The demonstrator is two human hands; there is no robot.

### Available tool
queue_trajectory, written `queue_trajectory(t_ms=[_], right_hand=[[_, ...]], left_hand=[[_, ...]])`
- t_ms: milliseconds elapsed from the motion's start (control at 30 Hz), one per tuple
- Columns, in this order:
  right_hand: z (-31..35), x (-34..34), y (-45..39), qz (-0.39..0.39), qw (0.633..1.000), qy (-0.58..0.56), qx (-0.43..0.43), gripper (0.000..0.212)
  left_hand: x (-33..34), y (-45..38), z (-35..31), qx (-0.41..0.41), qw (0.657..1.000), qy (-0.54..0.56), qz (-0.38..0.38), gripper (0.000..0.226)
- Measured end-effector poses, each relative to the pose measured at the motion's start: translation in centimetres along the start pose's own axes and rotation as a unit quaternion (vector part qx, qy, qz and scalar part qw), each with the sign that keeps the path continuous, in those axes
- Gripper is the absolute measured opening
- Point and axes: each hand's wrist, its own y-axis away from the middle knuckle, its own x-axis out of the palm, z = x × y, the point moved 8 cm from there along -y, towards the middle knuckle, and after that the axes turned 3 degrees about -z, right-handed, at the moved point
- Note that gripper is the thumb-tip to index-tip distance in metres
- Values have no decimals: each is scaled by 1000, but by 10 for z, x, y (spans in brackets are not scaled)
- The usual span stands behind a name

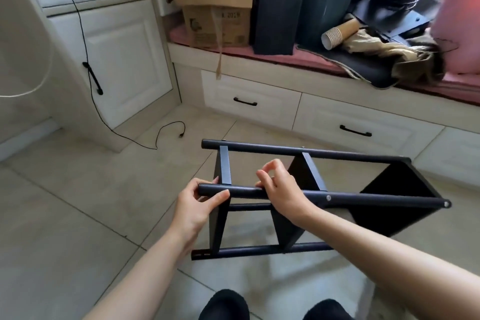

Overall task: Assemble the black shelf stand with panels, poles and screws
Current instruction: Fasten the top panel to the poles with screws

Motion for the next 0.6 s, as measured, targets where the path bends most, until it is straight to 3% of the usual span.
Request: queue_trajectory(t_ms=[67, 233, 400, 600], right_hand=[[-11, 8, 2, 15, 1000, 12, 8, 10], [-37, 25, 7, 30, 999, 35, 25, 12], [-50, 38, 14, 53, 997, 42, 33, 12], [-57, 47, 23, 73, 995, 49, 40, 13]], left_hand=[[-3, 2, 14, -13, 1000, -4, 5, 42], [-9, 2, 45, -18, 997, -74, 10, 29], [-16, 7, 65, -21, 995, -98, 13, 30], [-18, 18, 66, 11, 992, -118, 34, 57]])
